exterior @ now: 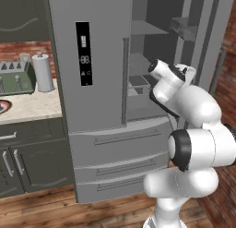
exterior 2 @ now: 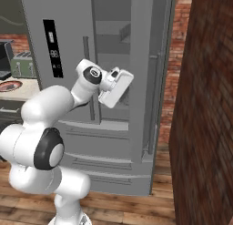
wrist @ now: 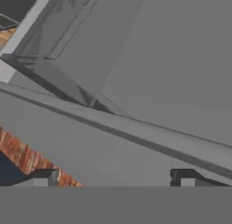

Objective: Place one of the steaks on the plate and the other in the bowl. Then place the bowl in the fridge.

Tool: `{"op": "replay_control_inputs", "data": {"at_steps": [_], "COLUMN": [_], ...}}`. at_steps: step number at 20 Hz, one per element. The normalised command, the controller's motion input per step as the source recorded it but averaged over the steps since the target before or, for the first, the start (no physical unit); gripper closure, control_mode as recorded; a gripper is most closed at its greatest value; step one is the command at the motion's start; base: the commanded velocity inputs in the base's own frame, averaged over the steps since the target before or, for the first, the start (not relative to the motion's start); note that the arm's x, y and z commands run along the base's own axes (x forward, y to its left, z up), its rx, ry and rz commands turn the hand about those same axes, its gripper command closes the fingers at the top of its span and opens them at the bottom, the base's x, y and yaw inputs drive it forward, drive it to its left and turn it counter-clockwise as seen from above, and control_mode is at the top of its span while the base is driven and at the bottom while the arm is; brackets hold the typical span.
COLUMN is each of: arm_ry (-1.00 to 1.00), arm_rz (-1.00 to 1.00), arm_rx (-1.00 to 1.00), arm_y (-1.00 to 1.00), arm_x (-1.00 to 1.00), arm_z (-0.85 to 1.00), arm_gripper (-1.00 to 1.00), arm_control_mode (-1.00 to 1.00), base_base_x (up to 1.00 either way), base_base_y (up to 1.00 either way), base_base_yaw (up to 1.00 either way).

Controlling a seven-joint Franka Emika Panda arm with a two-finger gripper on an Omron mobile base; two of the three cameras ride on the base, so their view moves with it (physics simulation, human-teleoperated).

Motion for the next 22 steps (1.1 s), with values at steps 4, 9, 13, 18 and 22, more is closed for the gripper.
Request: {"op": "replay_control_inputs", "data": {"at_steps": [4,9,13,18,22], "arm_ry": [0.02,0.0,-0.01,-0.07,-0.2], "arm_rz": [0.0,0.0,0.0,-0.03,-0.1], "arm_rx": [-0.04,-0.03,0.0,0.03,0.02], "arm_y": [-0.47,-0.68,-0.26,0.12,0.8], "arm_x": [-0.07,0.0,-0.13,-0.39,-0.34], "arm_z": [0.03,0.0,0.0,0.0,0.02], "arm_gripper": [-1.0,-1.0,-1.0,-1.0,-1.0], "arm_control_mode": [-1.0,-1.0,-1.0,-1.0,-1.0], "base_base_x": [0.0,0.0,0.0,0.0,0.0], "base_base_y": [0.0,0.0,0.0,0.0,0.0], "base_base_yaw": [0.0,0.0,0.0,0.0,0.0]}}
